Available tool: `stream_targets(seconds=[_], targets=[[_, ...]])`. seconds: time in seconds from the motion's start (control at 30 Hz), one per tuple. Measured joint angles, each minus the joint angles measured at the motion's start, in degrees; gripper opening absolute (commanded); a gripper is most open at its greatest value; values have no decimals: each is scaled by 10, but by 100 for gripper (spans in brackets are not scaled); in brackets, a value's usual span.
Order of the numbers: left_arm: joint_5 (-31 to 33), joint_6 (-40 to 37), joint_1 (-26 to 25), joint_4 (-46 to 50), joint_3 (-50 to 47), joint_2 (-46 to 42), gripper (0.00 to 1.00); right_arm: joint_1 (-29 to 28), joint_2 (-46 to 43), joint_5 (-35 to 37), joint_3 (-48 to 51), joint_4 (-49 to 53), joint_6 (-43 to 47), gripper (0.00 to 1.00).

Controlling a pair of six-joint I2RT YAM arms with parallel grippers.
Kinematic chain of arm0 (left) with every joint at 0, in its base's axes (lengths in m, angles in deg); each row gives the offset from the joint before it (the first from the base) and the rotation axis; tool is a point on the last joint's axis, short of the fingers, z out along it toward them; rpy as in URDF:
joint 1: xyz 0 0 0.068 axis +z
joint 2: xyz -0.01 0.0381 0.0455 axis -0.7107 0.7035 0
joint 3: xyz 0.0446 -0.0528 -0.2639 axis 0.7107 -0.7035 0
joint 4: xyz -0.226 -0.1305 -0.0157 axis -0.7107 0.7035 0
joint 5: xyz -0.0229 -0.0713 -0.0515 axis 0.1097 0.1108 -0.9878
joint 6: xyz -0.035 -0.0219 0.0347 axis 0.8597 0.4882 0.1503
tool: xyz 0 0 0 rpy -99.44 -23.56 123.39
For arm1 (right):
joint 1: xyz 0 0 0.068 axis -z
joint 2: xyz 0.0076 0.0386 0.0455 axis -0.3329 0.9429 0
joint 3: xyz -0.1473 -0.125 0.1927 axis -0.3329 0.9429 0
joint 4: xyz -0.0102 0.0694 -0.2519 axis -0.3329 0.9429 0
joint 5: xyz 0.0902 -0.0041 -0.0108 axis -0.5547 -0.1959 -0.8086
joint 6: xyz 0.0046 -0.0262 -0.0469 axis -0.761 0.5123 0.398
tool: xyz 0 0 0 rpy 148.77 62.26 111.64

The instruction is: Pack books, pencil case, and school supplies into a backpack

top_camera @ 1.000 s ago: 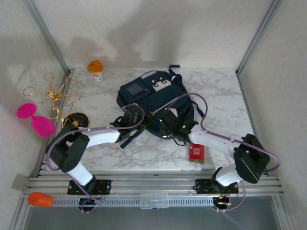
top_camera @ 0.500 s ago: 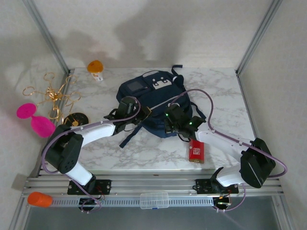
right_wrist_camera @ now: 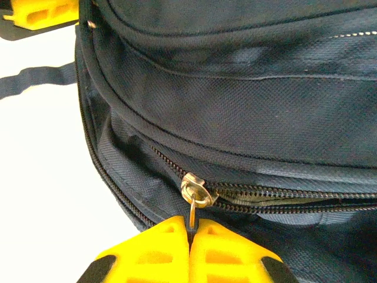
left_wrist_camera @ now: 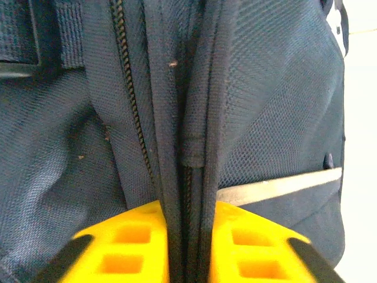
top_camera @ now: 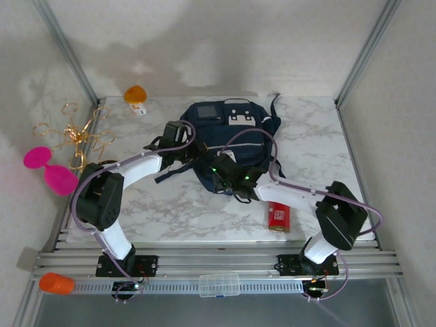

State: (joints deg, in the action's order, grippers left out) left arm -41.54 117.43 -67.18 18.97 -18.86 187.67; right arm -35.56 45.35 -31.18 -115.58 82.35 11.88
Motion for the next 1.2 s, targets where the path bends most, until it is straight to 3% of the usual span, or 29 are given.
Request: stream_targets(seconds=[0.23, 0.4, 0.57, 0.73, 0.83, 0.93, 1.13, 1.2], targets=[[26, 50, 24, -66, -117, -140, 59, -7, 21, -13, -24, -11, -6, 0], [71, 144, -15, -120, -214, -245, 64, -4, 9, -26, -6, -25, -6, 0], [118, 224, -81, -144, -253, -240, 65, -3, 3, -30, 0, -30, -6, 0], [148, 266, -103, -164, -243, -191, 58, -3, 3, -30, 0, -30, -2, 0], [169, 278, -107, -167, -221, -157, 48, -3, 3, -29, 0, -30, -1, 0], [186, 285, -109, -170, -205, -136, 37, -3, 3, -29, 0, -30, 3, 0], [201, 268, -111, -146, -176, -111, 3, -2, 3, -12, -2, -18, 5, 0], [200, 261, -110, -139, -174, -111, 0, -1, 2, -4, -2, -11, 5, 0]])
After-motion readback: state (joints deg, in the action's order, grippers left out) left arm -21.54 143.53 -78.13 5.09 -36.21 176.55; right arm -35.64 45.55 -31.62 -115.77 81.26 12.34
